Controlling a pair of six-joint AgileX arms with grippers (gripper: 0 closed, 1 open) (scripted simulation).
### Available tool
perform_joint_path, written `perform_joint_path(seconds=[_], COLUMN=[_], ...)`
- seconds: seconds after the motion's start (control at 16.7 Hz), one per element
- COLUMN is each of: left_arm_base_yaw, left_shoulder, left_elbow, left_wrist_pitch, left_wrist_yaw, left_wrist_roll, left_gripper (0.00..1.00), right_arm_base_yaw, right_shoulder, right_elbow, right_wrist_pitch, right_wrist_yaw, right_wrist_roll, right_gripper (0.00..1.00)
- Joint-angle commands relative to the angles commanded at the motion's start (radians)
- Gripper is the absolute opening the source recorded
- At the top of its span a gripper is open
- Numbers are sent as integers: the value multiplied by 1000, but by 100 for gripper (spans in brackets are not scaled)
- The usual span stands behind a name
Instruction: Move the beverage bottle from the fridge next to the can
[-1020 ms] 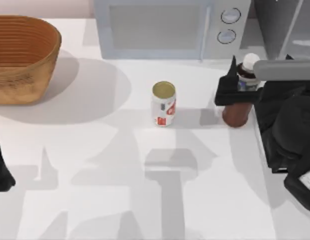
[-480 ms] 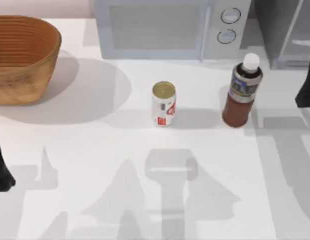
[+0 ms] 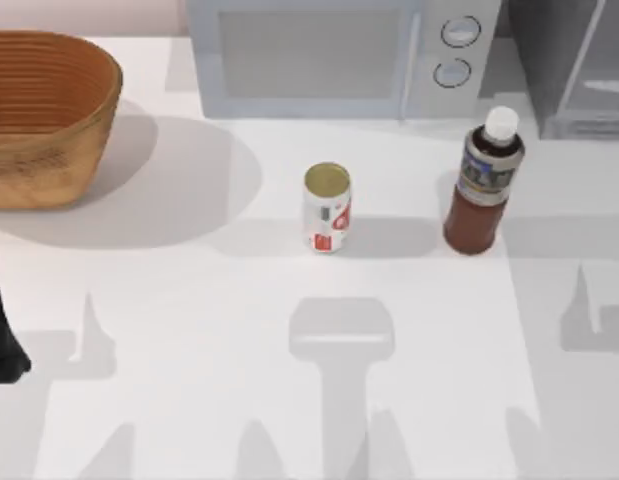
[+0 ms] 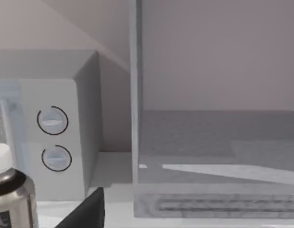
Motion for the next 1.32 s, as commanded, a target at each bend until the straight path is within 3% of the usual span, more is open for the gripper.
perform_joint_path(seconds=[0.36, 0.9, 1.32], left_arm_base_yaw=[0, 0, 0], left_shoulder=[0, 0, 0], left_elbow=[0, 0, 0], left_wrist_pitch=[0, 0, 0], left_wrist_yaw=[0, 0, 0], left_wrist_roll=[0, 0, 0], left_gripper=[100, 100, 100], right_arm_base_yaw=[-95, -98, -99], right_shoulder=[-256, -311, -590], right_elbow=[-82, -37, 192], right_wrist_pitch=[-208, -278, -766], right_wrist_yaw=[-92, -90, -92], right_wrist_roll=[-2, -3, -2], right_gripper=[100, 100, 100])
